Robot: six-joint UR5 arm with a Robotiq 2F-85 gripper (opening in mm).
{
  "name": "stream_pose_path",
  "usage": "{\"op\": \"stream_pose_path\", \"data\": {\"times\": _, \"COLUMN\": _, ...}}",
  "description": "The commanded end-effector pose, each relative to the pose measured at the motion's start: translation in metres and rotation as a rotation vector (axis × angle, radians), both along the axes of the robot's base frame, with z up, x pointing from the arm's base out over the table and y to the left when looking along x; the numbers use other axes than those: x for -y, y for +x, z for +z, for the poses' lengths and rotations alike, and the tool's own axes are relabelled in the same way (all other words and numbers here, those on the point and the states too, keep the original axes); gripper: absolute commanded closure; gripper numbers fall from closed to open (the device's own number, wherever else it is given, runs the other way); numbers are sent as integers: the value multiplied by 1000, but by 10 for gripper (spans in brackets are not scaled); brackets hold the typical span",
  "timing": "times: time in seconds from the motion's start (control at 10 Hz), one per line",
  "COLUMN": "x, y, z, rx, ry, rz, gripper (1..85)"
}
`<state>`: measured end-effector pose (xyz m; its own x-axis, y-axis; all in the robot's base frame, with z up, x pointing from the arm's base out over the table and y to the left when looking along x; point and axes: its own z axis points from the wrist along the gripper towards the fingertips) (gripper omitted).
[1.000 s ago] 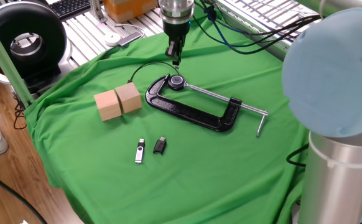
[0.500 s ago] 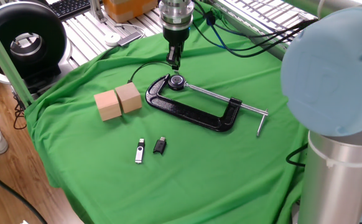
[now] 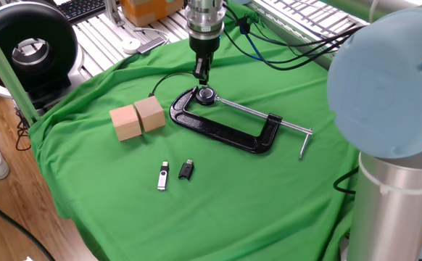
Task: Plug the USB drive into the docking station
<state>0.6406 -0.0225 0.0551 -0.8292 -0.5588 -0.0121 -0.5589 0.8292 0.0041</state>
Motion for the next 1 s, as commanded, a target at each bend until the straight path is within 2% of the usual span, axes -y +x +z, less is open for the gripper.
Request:
{"op": "stream_pose_path", "data": {"times": 0.0, "x": -1, "y": 0, "z": -1, "rx": -1, "ry": 11, "rz": -6, "gripper": 840}}
{"op": "stream_pose_path", "data": {"times": 0.2, "x": 2, "y": -4, "z": 6, "rx": -11, "ry": 17, "rz": -9, "gripper": 840}}
{"op": "stream_pose_path", "data": {"times": 0.5, "x": 4, "y": -11, "z": 7, "rx": -41, "ry": 10, "rz": -38, "gripper": 840}}
{"op": "stream_pose_path", "data": {"times": 0.6, "x": 0, "y": -13, "z": 7, "rx": -47, "ry": 24, "rz": -44, "gripper": 840}}
{"op": "stream_pose_path", "data": {"times": 0.8, "x": 11, "y": -15, "z": 7, "rx": -54, "ry": -16, "rz": -69, "gripper": 840}}
{"op": "stream_pose_path", "data": {"times": 0.9, "x": 11, "y": -17, "z": 7, "rx": -65, "ry": -19, "rz": -89, "gripper": 840}}
